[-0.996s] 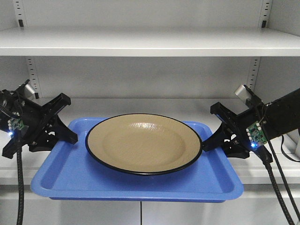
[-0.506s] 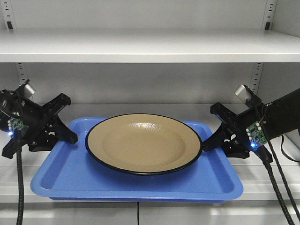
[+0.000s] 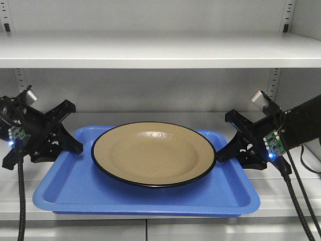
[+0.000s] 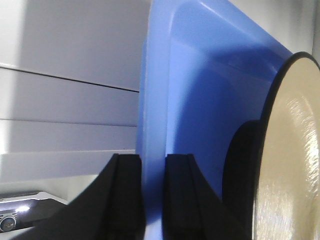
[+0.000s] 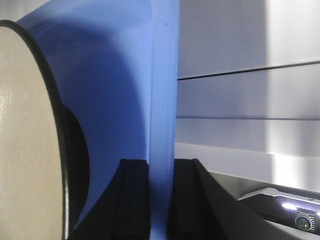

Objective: Place disk in tray to left cabinet
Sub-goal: 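Hold the tray with both grippers while driving up to the lower shelf, then push the tray farther onto the shelf and lower it with both grippers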

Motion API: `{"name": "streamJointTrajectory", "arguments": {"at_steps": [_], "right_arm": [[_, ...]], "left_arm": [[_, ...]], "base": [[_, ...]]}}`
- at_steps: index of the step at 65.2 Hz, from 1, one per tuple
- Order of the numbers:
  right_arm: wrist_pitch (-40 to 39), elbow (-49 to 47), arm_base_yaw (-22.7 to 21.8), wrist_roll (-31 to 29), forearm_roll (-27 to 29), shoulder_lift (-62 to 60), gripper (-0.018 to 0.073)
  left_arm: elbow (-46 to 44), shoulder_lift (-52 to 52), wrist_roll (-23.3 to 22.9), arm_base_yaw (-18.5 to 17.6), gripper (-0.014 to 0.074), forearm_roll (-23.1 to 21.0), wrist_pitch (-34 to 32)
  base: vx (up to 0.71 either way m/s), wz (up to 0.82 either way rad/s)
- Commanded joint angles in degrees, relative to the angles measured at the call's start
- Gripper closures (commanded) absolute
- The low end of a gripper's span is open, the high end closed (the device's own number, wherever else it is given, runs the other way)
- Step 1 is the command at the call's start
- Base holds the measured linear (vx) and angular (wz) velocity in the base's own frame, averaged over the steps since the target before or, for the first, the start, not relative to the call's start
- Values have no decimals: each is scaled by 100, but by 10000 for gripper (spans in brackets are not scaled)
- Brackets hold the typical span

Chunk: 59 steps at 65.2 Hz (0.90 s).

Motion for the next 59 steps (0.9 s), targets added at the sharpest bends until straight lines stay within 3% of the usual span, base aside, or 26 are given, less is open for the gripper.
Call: {"name": "streamJointTrajectory", "arguments": {"at_steps": [1,27,39,59], "right_arm": [[127,-226,151,-15,1298,-320,565],[-82,-226,151,-15,1292,-320,565],[-558,-226,151,-180,1295,-203,564],[-1460,-226,151,-485,1433,306,564]], "left_arm": [[-220,-312,-124,-175,600,-1200,-7],[-220,-312,-124,-175,600,-1200,-337],[-220,-144,-124,-175,600,-928,-525],[-220,430,-143,-175,600,-923,-1484]], "base": [[0,0],[0,0],[0,0],[0,0]]}}
